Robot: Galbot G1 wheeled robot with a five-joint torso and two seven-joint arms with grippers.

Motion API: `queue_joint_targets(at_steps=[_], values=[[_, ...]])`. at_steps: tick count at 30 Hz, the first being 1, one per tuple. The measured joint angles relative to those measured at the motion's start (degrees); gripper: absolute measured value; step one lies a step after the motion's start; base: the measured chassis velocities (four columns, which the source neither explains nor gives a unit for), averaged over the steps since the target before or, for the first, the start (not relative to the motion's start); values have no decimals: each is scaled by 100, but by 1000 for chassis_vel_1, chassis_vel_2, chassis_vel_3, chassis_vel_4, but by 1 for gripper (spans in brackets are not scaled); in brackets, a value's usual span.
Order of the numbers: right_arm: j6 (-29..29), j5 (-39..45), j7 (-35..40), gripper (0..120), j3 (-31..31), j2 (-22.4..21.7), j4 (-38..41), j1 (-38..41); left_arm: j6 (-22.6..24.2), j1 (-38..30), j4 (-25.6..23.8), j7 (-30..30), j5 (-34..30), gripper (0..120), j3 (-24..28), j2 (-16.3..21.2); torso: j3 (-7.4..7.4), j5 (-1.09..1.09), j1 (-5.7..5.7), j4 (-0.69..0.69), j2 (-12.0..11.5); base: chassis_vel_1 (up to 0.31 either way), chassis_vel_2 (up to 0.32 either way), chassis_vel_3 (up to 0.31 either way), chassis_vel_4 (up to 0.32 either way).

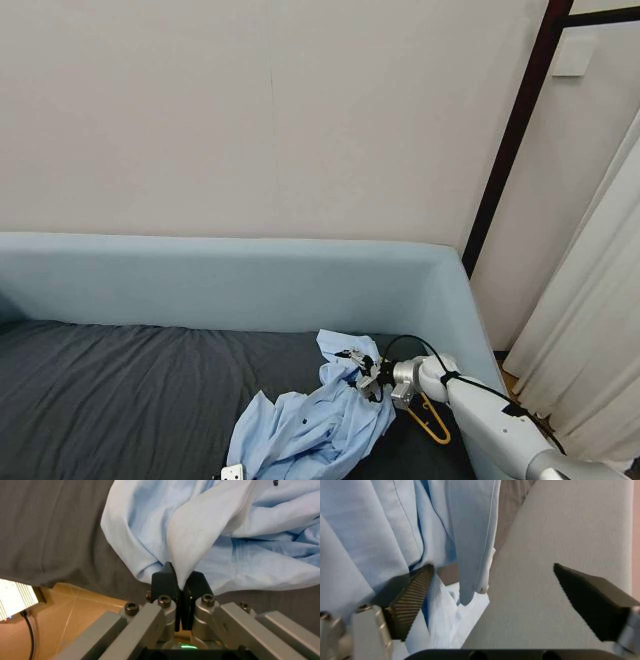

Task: Pick up the clothes from the sofa and hang them on the clothes hanger.

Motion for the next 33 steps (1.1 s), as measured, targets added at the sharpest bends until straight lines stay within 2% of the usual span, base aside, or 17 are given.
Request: queue_joint_targets(at_steps=[1,4,6,8,9,12,13,17,19,23,27,31,32,33], values=[[0,0,0,89,0,0,0,0,0,0,0,0,0,0,0,0,0,0,0,0,0,0,0,0,0],[17,-82,26,74,18,48,-57,3,5,2,2,0,18,0,30,-33,0,0,0,0,0,0,0,0,0],[20,-94,28,73,25,61,-76,7,5,3,2,0,20,0,33,-36,0,0,0,0,0,0,0,0,0],[65,-218,41,60,104,127,-195,29,7,25,-1,0,32,0,32,-45,0,0,0,0,0,0,0,0,0],[65,-218,41,60,104,127,-195,29,7,25,-1,0,32,0,32,-45,0,0,0,0,0,0,0,0,0],[87,-331,54,45,198,226,-362,36,8,83,-20,3,50,0,5,-75,0,0,0,-1,0,0,0,0,0],[87,-331,54,45,198,226,-362,36,8,83,-20,3,50,0,5,-75,0,0,0,-1,0,0,0,0,0],[191,-477,42,27,316,305,-492,21,9,163,-21,14,117,0,3,-132,0,0,0,0,0,0,0,0,0],[252,-512,21,23,340,305,-494,1,9,168,-21,18,125,0,1,-132,0,0,-1,0,0,0,0,0,0],[466,-662,-37,6,483,326,-554,-82,7,112,-3,35,147,0,9,-128,0,0,-1,-1,1,0,0,0,0],[547,-652,-57,0,536,295,-496,-161,6,72,2,37,148,0,-5,-134,0,0,-1,-1,1,0,0,0,0],[485,-41,-148,0,457,154,-268,-235,5,60,-15,39,147,0,-41,-70,0,0,-1,0,1,0,0,0,0],[176,902,-277,0,85,-113,161,-244,8,-75,-77,40,134,0,-111,64,0,1,-1,0,1,0,0,0,0],[61,1268,-328,0,-57,-232,378,-241,16,-147,-119,42,116,0,-144,130,0,0,-1,-1,1,0,0,0,0]])
